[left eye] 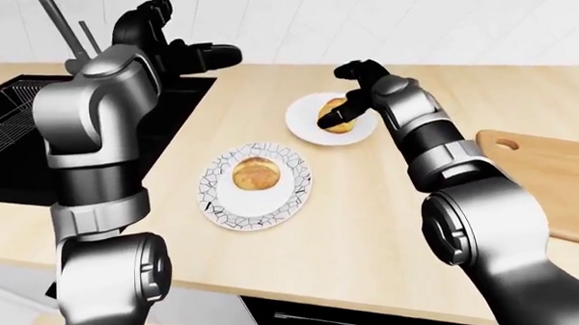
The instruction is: Place all breads on the cutting board.
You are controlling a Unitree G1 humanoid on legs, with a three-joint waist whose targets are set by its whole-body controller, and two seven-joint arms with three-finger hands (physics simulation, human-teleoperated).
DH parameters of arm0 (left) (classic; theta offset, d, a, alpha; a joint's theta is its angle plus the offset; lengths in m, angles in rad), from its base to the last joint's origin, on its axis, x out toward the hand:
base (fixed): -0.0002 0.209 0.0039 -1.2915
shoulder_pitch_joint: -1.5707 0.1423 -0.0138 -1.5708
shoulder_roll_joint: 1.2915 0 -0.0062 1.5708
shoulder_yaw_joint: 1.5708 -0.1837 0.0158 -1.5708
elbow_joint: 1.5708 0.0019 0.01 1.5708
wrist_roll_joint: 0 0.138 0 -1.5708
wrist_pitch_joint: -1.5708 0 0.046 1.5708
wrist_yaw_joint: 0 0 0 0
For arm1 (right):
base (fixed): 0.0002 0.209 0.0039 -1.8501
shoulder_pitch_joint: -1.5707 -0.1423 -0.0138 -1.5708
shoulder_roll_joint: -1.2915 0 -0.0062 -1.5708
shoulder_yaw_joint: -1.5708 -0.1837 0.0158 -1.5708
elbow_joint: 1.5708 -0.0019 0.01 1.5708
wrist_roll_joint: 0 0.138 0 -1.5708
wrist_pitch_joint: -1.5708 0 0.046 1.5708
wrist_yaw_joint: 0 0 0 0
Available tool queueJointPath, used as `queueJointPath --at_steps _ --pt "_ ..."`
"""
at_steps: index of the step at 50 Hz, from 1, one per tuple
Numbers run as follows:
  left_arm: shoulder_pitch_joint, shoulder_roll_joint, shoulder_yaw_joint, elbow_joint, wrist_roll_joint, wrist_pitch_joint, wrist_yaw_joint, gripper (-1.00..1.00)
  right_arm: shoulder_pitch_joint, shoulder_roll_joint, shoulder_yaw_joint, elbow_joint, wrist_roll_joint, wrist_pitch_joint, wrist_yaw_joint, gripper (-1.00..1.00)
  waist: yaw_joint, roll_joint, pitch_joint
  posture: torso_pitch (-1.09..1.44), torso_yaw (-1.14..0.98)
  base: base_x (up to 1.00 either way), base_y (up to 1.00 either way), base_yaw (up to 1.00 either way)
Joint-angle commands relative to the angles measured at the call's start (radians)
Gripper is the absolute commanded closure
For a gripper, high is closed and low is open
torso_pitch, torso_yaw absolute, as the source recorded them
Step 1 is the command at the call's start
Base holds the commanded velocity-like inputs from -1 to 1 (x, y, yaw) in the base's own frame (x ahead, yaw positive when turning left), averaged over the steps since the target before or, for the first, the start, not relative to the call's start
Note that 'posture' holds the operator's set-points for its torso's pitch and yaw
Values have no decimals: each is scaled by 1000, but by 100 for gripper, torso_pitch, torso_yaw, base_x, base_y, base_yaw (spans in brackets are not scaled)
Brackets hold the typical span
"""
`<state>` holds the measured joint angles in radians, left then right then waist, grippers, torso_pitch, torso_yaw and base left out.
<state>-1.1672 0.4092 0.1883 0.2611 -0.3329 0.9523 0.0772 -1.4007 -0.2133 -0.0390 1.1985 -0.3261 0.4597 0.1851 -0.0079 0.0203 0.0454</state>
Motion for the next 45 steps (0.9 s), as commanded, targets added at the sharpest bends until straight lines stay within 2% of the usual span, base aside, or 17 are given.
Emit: queueJointPath --at_steps 1,20,24,26,27,39,45 --pt "-40 12 7 -31 -3 -34 0 -100 -40 -6 -2 -43 -15 -33 -7 -65 0 2 -36 0 0 0 0 0" --pt "-33 12 9 -39 -13 -32 3 -100 -9 9 1 -10 -80 -96 -49 -62 0 4 -33 0 0 0 0 0" --pt "-32 12 9 -38 -14 -34 5 -100 -11 13 1 -8 -86 -97 -48 -51 0 5 -34 0 0 0 0 0" --pt "-31 12 7 -32 -13 -40 3 -100 -13 14 0 -9 -87 -95 -47 -32 0 4 -34 0 0 0 0 0" --pt "-34 11 8 -35 -15 -35 5 -100 -12 14 -1 -9 -87 -97 -47 -15 0 4 -34 0 0 0 0 0" --pt "-22 3 6 -41 -19 -40 10 -100 -10 22 -1 -9 -92 -100 -50 -7 1 4 -36 0 0 0 0 0" --pt "-22 2 6 -45 -22 -36 13 -100 -5 27 21 -4 -130 -121 -70 -5 1 4 -37 0 0 0 0 0"
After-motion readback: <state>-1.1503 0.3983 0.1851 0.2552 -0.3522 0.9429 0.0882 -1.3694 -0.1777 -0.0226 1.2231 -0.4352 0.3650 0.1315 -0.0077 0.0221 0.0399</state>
